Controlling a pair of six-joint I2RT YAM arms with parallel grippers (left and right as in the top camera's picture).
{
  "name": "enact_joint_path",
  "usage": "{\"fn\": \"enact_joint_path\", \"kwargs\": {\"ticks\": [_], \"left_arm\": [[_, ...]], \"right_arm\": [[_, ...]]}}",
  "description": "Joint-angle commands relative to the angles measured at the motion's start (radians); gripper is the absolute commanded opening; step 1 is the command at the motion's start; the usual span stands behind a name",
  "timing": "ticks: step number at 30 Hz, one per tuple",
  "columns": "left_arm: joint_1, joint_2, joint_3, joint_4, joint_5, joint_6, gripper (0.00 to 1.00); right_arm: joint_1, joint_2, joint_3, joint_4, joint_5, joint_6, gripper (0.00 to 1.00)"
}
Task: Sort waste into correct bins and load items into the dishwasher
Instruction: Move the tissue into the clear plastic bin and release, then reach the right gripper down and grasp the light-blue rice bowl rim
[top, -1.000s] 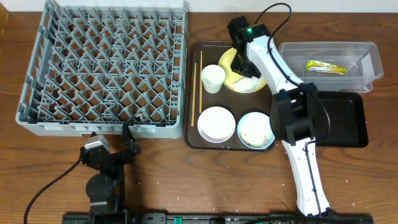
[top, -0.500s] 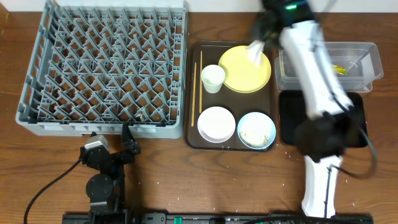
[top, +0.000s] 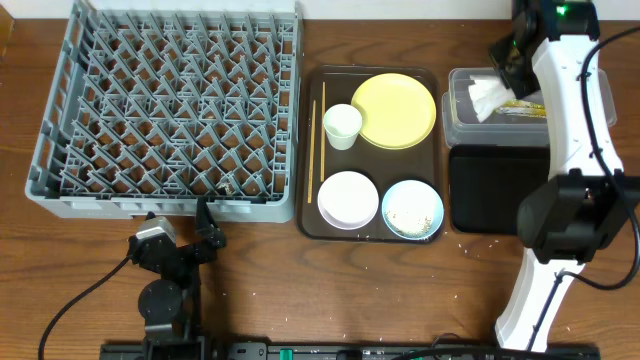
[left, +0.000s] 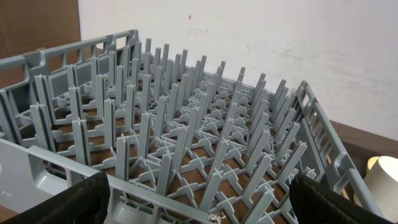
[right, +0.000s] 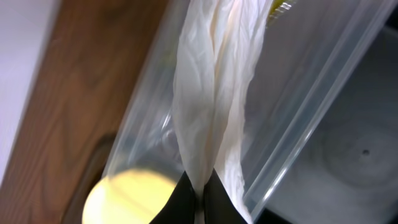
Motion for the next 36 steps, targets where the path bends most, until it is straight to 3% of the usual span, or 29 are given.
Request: {"fn": "enact_joint_path", "kwargs": {"ticks": [1,2,3,4,7,8,10,14,16,18,28,36], "left_arm": [[0.004,-0.006,-0.024,-0.030,-0.008,0.013,0.93],[0.004,-0.006,-0.024,-0.030,-0.008,0.013,0.93],[0.004,-0.006,-0.024,-0.030,-0.008,0.013,0.93],[0.004,-0.006,-0.024,-0.030,-0.008,0.013,0.93],[0.004,-0.006,-0.024,-0.030,-0.008,0.013,0.93],[0.004,-0.006,-0.024,-0.030,-0.008,0.013,0.93],[0.004,-0.006,-0.024,-0.030,-0.008,0.013,0.93],[0.004,-0.006,-0.024,-0.030,-0.008,0.013,0.93],[0.004,-0.006,-0.024,-0.030,-0.008,0.013,0.93],[0.004,-0.006,-0.024,-0.030,-0.008,0.013,0.93],[0.004,-0.006,-0.024,-0.030,-0.008,0.013,0.93],[0.004,-0.006,-0.024,-0.030,-0.008,0.013,0.93]], "right_arm": [[-0.023,0.005,-0.091,0.070,0.023,0.161,0.01],[-0.028,0.005,-0.115,0.098,0.023,0.160,0.02],[-0.035,0.005,-0.143,0.129,0.023,0.159,0.08],[-0.039,0.005,-0.156,0.148,0.023,0.145,0.29],[-0.046,0.002,-0.156,0.184,0.018,0.025,0.73],[-0.048,-0.007,-0.150,0.212,0.015,-0.076,0.87],[-0.048,-0.026,-0.131,0.241,0.015,-0.222,0.99],[-0.047,-0.085,-0.080,0.242,-0.092,-0.547,0.98],[-0.042,-0.135,-0.076,0.227,-0.256,-0.724,0.96],[-0.029,-0.179,-0.076,0.179,-0.394,-0.808,0.97],[0.182,-0.241,-0.101,-0.222,-0.460,-1.023,0.88],[0.382,-0.241,-0.241,-0.302,-0.299,-1.075,0.73]]}}
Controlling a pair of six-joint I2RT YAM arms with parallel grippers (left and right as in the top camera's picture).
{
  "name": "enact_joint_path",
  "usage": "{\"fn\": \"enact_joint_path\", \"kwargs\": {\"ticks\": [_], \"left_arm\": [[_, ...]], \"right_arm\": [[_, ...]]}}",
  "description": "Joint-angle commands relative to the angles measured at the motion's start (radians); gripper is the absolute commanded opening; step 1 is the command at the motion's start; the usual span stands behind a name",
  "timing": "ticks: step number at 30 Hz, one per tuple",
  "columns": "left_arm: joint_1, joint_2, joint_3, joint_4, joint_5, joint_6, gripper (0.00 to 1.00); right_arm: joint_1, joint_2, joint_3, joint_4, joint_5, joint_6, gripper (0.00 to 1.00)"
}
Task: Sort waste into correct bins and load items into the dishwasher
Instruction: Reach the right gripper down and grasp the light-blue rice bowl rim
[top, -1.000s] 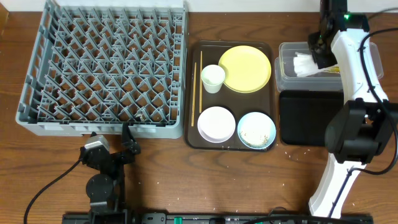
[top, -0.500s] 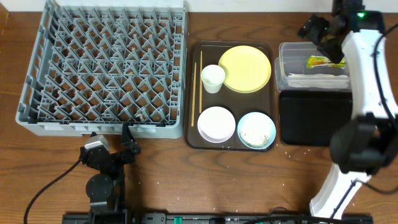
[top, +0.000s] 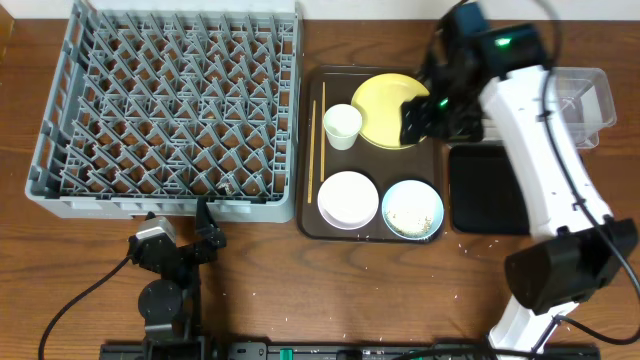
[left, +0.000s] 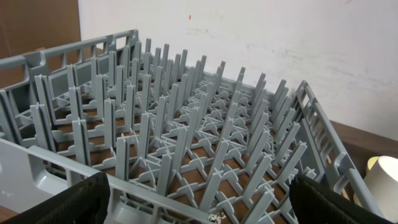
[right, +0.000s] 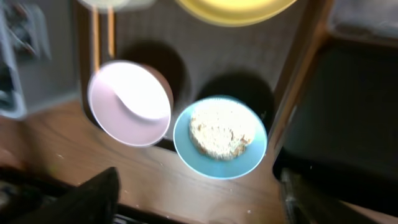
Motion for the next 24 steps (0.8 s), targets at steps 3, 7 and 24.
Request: {"fn": "enact_joint_path", "kwargs": {"ticks": [3,7,24], "left_arm": [[0.004,-0.006,-0.024,-0.030,-0.008,0.013,0.93],[0.004,-0.006,-0.024,-0.030,-0.008,0.013,0.93],[0.004,-0.006,-0.024,-0.030,-0.008,0.013,0.93]], "right_arm": [[0.130,0.010,-0.141,0.023,0.102,-0.057,0.70],[0.195,0.010,-0.250,0.095,0.114,-0.060,0.65],[0.322,-0.017,-0.573,0.351,0.211,-0.089,0.46]]}}
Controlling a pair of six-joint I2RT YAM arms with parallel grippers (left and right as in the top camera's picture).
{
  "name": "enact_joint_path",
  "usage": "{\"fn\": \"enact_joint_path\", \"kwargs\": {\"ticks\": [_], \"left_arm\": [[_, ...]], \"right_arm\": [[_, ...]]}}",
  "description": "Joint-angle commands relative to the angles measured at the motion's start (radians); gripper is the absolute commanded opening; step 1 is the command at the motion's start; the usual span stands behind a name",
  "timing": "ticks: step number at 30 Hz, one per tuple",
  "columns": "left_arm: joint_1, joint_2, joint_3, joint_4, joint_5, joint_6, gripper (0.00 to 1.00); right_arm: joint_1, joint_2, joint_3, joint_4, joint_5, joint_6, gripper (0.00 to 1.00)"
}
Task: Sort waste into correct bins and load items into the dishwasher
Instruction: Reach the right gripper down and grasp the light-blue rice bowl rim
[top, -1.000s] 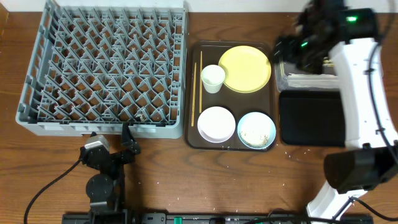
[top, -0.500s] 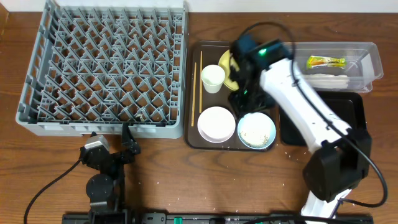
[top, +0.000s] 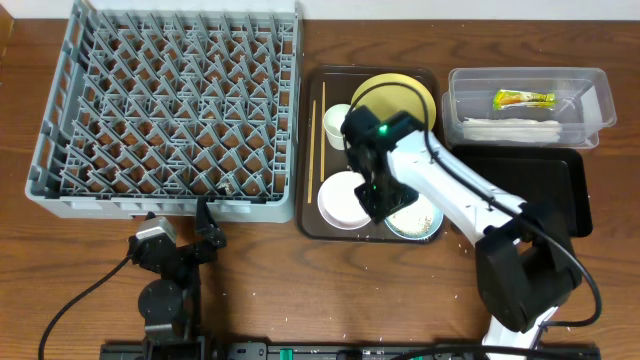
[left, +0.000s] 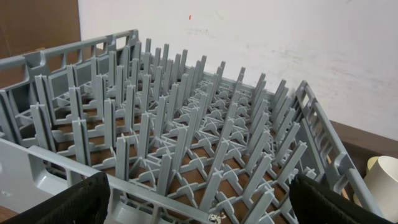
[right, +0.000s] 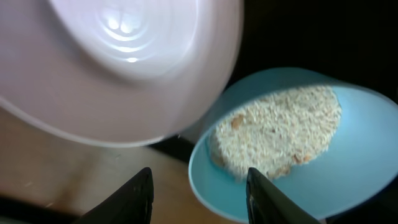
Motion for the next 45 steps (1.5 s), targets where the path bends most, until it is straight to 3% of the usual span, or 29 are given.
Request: {"fn": "enact_joint_path", "kwargs": {"ticks": [1,7,12,23,26,28,38,45], "left_arm": [[0.004,-0.006,-0.024,-0.030,-0.008,0.013,0.93],[0.004,-0.006,-0.024,-0.030,-0.008,0.013,0.93],[0.004,-0.006,-0.024,-0.030,-0.008,0.013,0.93],[0.004,-0.006,-0.024,-0.030,-0.008,0.013,0.93],[0.004,-0.006,-0.024,-0.030,-0.008,0.013,0.93],[0.004,-0.006,-0.024,-0.030,-0.008,0.013,0.93],[0.004,-0.006,-0.024,-0.030,-0.008,0.013,0.93],[0.004,-0.006,-0.024,-0.030,-0.008,0.013,0.93]], "right_arm": [[0.028,-0.021,-0.067,0.040,0.047,-0.015,0.46],[0.029,-0.044,-0.171,0.173,0.057,-0.008,0.46],[0.031,-0.044,-0.215,0.233,0.057,-0.006,0.30],[0.027,-0.068,-0.219,0.249,0.064,0.021,0.23],[0.027,-0.074,-0.219,0.249,0.064,0.022,0.14],[0.027,-0.074,-0.219,0.248,0.064,0.022,0.01],[0.027,-0.089,-0.216,0.238,0.063,0.023,0.01],[-0.035,-0.240,-0.140,0.195,-0.063,0.037,0.01]]}}
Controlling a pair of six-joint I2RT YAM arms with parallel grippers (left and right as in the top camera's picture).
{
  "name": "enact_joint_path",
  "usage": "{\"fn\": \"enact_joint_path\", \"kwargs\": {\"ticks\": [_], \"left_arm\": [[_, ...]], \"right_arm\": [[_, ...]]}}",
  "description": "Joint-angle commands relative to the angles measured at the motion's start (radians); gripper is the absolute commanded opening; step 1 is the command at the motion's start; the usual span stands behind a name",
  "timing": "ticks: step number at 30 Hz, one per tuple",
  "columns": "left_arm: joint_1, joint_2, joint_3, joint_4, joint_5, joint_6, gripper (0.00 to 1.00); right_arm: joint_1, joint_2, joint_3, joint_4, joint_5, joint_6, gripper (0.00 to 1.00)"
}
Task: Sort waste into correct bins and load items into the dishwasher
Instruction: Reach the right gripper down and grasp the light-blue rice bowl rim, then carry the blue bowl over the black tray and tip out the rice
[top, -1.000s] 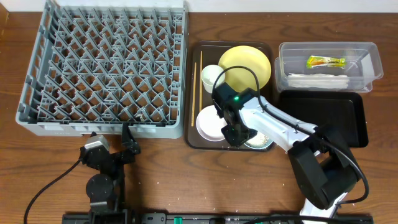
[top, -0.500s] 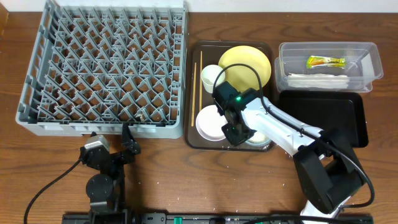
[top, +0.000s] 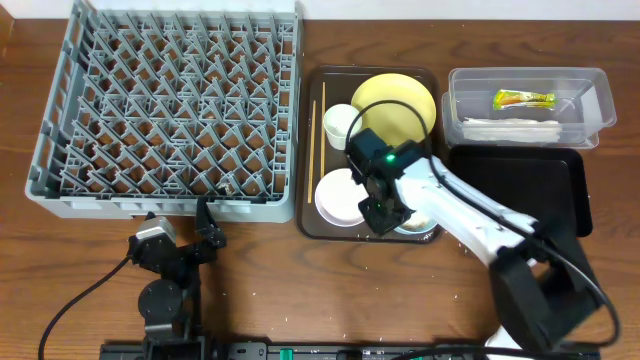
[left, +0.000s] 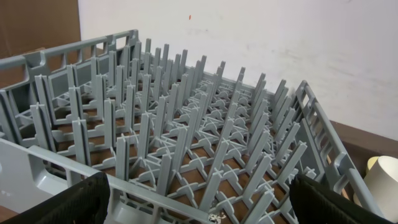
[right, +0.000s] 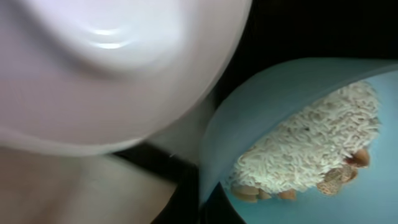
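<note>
A blue bowl (right: 298, 149) of rice leftovers sits at the front right of the brown tray (top: 306, 150). My right gripper (right: 199, 205) is shut on its left rim, one finger outside and one inside. From overhead the right gripper (top: 385, 215) covers most of the blue bowl (top: 424, 224). A white bowl (top: 338, 197) lies just left of it, close up as the white bowl (right: 112, 62). The grey dish rack (top: 170, 110) fills the left half. My left gripper (left: 199, 211) is open, low before the rack (left: 186, 124).
The tray also carries a yellow plate (top: 395, 105), a white cup (top: 338, 123) and chopsticks (top: 316, 140). A clear bin (top: 590, 110) at the back right holds a napkin (top: 510, 128) and a yellow wrapper (top: 520, 98). A black bin (top: 520, 190) lies in front of it.
My right gripper was open just above the blue bowl's left rim; now it sits lower and is shut on that rim. The left arm has not moved.
My right gripper first held a white napkin over the clear bin. Then it was open above the tray, the napkin left in the bin. Afterwards it hung open close over the two bowls, and now it grips the blue bowl's rim.
</note>
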Motion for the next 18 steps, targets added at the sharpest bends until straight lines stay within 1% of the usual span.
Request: {"fn": "enact_joint_path", "kwargs": {"ticks": [1,2,4,7,8,10,14,18], "left_arm": [[0.004,-0.006,-0.024,-0.030,-0.008,0.013,0.93],[0.004,-0.006,-0.024,-0.030,-0.008,0.013,0.93],[0.004,-0.006,-0.024,-0.030,-0.008,0.013,0.93],[0.004,-0.006,-0.024,-0.030,-0.008,0.013,0.93],[0.004,-0.006,-0.024,-0.030,-0.008,0.013,0.93],[0.004,-0.006,-0.024,-0.030,-0.008,0.013,0.93],[0.004,-0.006,-0.024,-0.030,-0.008,0.013,0.93],[0.004,-0.006,-0.024,-0.030,-0.008,0.013,0.93]], "right_arm": [[-0.067,-0.138,0.071,-0.003,-0.098,0.015,0.01],[-0.096,-0.174,0.076,-0.002,-0.125,0.015,0.01],[-0.199,-0.269,0.077,-0.008,-0.196,0.034,0.01],[-0.316,-0.323,0.076,-0.025,-0.268,0.033,0.01],[-0.377,-0.338,0.076,-0.034,-0.301,0.030,0.01],[-0.470,-0.345,0.076,-0.048,-0.359,0.026,0.01],[-0.659,-0.343,0.061,-0.058,-0.518,-0.029,0.01],[-0.796,-0.343,0.012,-0.035,-0.634,-0.055,0.01]]}}
